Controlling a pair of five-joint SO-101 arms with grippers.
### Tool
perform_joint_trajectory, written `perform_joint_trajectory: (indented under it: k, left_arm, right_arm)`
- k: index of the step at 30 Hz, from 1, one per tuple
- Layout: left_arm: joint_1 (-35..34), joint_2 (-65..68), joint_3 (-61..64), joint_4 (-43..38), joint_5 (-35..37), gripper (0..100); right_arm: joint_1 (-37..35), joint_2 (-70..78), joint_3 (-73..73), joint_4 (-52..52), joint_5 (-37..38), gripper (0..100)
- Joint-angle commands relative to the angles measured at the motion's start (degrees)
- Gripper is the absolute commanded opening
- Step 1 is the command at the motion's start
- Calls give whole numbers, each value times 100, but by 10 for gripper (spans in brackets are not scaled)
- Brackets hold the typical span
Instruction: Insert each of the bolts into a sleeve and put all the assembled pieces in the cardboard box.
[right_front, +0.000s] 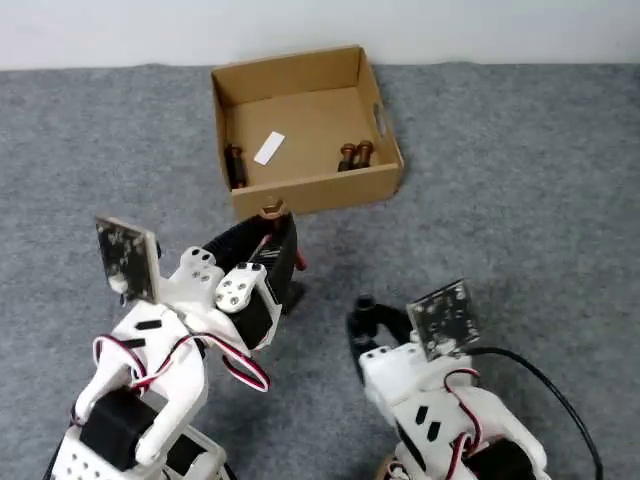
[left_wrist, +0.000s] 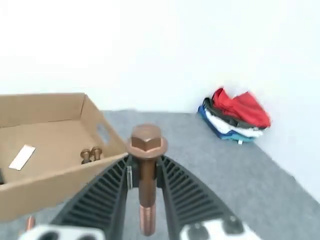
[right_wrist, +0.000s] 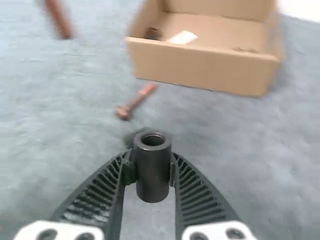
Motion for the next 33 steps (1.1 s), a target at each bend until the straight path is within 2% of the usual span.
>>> perform_joint_trajectory:
  k: [1,6,13,23,31,33]
  left_arm:
    - [281,-369,215,-369,-53,5]
    - [905,-800,558,-378,-35,5]
    - [985,-897,752,-378,-18,5]
    - [1134,-941,1191,-387,176,5]
    - [1152,-941,1420,-325,158,5]
    - [1187,-941,1499,-105,149,5]
  right_arm:
    - [-321,4,-44,-286,-53,10]
    - [-338,4,-44,-558,-35,10]
    - [-690,4,-44,-576,-35,10]
    - [-699,13,-44,-787,378,10]
    - [-681,-4,-79,-831,413,10]
    - [-673,-4,-79,-831,413,10]
